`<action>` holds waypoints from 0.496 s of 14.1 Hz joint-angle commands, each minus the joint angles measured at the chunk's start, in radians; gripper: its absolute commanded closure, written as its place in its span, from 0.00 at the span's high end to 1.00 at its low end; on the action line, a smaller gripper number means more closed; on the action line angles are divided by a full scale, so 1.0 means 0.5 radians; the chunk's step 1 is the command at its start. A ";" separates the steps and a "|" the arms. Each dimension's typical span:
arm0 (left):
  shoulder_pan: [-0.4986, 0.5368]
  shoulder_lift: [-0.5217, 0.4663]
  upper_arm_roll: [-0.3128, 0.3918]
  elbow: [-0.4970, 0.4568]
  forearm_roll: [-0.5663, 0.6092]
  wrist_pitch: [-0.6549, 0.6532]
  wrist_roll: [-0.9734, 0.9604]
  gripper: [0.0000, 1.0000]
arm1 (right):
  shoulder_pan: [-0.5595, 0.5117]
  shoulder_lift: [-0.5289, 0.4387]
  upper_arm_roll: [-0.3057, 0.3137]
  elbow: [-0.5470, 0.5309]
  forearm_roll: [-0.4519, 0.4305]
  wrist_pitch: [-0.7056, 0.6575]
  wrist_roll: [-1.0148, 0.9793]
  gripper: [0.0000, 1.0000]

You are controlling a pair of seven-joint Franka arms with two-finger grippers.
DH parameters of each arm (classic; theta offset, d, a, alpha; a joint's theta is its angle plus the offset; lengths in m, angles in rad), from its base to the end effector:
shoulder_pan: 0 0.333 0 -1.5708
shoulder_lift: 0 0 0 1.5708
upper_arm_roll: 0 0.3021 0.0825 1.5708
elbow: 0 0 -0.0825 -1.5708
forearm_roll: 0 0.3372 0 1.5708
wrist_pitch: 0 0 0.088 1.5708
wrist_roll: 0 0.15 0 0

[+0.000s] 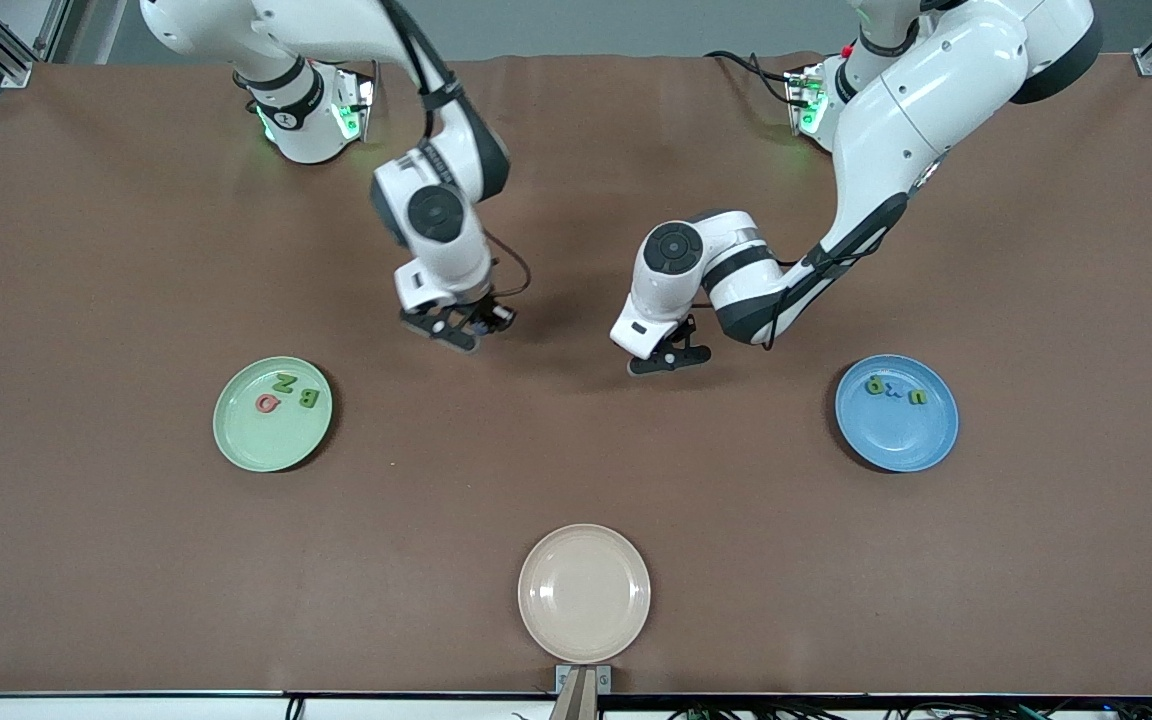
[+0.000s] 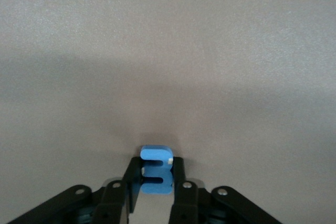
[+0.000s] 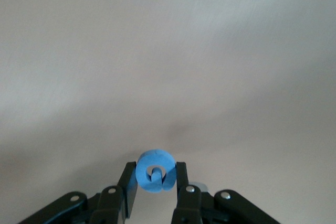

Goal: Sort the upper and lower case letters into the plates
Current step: 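Drop the O in the green plate while the left gripper drops the e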

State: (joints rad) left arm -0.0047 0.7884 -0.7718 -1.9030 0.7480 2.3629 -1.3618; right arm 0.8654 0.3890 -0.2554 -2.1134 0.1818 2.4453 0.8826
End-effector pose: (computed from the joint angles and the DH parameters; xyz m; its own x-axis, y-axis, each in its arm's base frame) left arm 0.4358 -0.3839 0.1560 0.9860 0.1652 -0.0212 0.1654 -0.9862 0.0063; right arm 0.4402 0.3118 0.2116 0.9209 -0.3880 -0.0367 -0.3874 -0.9216 0.0213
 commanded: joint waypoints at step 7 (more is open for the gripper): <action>0.135 -0.205 0.007 0.057 -0.017 -0.256 0.045 0.05 | -0.807 0.010 0.038 0.143 0.014 -0.022 -1.301 0.00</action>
State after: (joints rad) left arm 0.0248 0.7673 -0.7679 -1.8641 0.7481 2.2726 -1.3592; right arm 0.5280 0.3898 -0.2567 -2.0757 0.1819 2.4446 0.3293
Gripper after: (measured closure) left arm 0.727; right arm 0.661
